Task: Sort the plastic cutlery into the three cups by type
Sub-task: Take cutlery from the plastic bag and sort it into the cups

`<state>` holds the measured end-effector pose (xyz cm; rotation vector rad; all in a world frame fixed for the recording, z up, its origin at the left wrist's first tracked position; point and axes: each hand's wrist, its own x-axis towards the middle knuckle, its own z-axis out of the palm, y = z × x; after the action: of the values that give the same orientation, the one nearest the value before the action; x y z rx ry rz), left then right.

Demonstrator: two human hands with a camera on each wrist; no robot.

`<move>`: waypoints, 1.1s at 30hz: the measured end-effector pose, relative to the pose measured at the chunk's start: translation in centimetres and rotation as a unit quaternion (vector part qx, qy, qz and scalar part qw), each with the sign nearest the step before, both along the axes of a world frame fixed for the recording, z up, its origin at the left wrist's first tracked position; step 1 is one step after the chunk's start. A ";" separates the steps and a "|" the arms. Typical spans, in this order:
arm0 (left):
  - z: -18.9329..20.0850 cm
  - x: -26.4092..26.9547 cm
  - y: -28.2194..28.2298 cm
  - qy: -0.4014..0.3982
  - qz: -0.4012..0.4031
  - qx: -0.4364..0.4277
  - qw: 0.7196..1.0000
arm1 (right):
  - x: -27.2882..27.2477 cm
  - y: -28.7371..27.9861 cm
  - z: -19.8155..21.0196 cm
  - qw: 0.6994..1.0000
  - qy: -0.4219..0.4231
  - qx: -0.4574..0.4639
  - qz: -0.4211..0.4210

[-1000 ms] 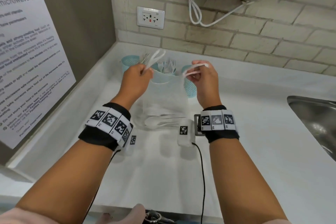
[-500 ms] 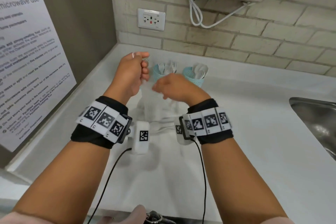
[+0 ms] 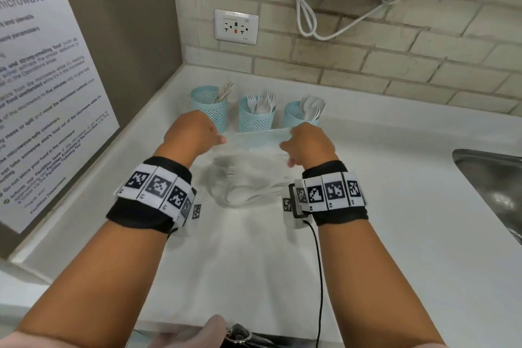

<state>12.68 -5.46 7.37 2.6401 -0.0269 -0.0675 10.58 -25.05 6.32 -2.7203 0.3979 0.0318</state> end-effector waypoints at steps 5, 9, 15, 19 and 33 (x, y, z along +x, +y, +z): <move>0.4 0.9 1.1 0.044 0.073 -0.313 0.946 | 0.0 0.0 0.4 0.988 -0.051 -0.106 -0.102; 0.0 1.3 0.5 0.169 0.047 -0.591 0.788 | 1.4 0.1 -0.7 0.995 -0.088 -0.001 -0.050; -2.5 1.7 1.0 0.244 0.138 -0.784 0.554 | 2.0 -0.3 -2.9 0.946 -0.106 0.302 -0.054; -3.2 1.6 1.4 0.228 0.196 -0.804 0.514 | 1.9 -1.7 -2.6 0.694 -0.041 0.694 -0.187; -1.9 1.0 2.0 0.121 0.138 -0.275 0.944 | 1.9 -2.7 -1.6 0.933 -0.168 0.304 -0.094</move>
<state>13.65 -3.43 5.44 2.0369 0.3564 -0.2501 12.51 -27.75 4.77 -2.0185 0.4522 -0.3082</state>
